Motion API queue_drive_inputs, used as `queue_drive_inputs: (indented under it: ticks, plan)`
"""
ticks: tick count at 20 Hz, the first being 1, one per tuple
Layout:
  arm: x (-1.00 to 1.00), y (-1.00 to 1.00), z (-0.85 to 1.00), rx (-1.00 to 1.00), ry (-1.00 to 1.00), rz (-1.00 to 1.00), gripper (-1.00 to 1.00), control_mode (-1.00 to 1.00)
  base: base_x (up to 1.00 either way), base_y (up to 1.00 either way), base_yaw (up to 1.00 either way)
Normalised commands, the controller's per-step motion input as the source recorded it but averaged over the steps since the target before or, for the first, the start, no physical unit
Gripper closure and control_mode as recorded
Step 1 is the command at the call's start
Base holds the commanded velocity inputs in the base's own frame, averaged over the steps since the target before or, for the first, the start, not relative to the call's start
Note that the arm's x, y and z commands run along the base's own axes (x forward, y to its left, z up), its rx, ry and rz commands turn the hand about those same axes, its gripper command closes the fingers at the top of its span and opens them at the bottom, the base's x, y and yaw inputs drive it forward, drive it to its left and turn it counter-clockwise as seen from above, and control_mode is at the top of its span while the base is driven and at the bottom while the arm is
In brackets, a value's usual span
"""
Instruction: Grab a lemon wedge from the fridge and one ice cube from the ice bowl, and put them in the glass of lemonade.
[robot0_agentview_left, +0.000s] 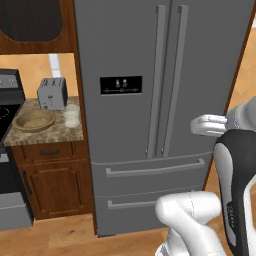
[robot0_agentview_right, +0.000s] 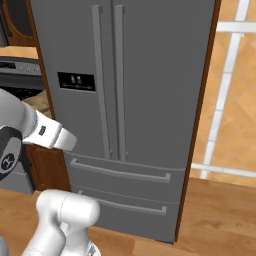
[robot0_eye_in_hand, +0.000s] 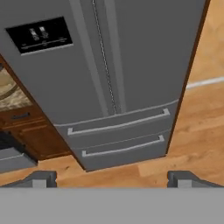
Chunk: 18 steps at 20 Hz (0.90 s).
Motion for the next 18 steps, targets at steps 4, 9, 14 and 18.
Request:
queue_drive_inputs:
  ticks: [4, 9, 14, 18]
  plan:
    - [0.56, -0.10, 0.99, -0.11, -0.25, 0.03, -1.00, -1.00, 0.00, 0.00, 0.00]
    - [0.82, -0.35, 0.22, -0.07, -0.10, 0.00, -1.00, -1.00, 0.00, 0.00, 0.00]
    - [1.00, -0.45, -0.60, -0.01, 0.00, 0.00, -1.00, -1.00, 0.00, 0.00, 0.00]
    - [1.00, -0.04, -0.48, 0.00, 0.00, 0.00, -1.00, -1.00, 0.00, 0.00, 0.00]
